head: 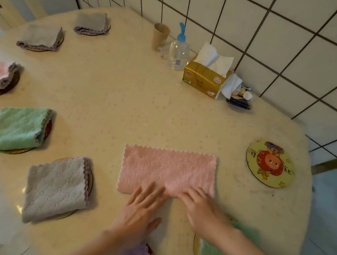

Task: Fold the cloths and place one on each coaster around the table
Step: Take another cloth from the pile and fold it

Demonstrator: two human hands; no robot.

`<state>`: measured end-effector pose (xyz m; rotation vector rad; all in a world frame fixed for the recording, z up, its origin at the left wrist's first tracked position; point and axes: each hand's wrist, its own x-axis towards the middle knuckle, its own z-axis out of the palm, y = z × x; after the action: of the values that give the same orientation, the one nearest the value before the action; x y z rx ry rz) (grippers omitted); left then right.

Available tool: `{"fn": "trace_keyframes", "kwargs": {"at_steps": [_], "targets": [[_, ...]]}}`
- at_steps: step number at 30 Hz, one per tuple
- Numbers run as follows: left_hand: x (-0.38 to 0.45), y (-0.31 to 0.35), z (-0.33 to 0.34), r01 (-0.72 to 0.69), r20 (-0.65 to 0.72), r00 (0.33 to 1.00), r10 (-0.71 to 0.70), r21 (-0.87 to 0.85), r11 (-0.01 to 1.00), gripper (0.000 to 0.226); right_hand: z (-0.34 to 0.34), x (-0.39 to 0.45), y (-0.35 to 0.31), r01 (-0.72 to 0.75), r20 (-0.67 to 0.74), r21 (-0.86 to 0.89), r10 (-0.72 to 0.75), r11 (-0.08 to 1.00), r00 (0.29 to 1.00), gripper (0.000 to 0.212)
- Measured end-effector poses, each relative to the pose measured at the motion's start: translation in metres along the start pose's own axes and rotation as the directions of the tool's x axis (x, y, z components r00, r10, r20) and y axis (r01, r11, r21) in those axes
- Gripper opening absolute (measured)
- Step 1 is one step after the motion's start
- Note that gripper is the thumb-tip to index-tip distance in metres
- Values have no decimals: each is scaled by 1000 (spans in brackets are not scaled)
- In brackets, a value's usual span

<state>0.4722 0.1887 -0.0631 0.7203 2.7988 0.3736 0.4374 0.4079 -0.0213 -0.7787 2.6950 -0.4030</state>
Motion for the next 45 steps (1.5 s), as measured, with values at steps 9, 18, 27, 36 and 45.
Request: {"fn": "trace_keyframes", "kwargs": {"at_steps": [9, 18, 27, 36, 45], "targets": [[-36, -42, -10, 167, 43, 985, -167, -2, 986, 59, -6, -6, 27, -40, 56, -169, 50, 985, 997, 78], [-41, -45, -21, 234, 6, 972, -237, 123, 964, 53, -12, 11, 27, -16, 90, -238, 38, 971, 995, 85], [5, 38, -13, 199, 98, 978, -185, -163, 966, 75, -14, 11, 24, -34, -94, -357, 1, 934, 996, 47], [6, 5, -18, 55, 127, 991, -41, -106, 993, 82, -10, -40, -39, -57, -259, -87, 33, 995, 965, 30], [-6, 8, -17, -251, -82, 967, 242, -136, 958, 44, -17, -39, -80, -12, -234, 417, 120, 909, 965, 23]]}}
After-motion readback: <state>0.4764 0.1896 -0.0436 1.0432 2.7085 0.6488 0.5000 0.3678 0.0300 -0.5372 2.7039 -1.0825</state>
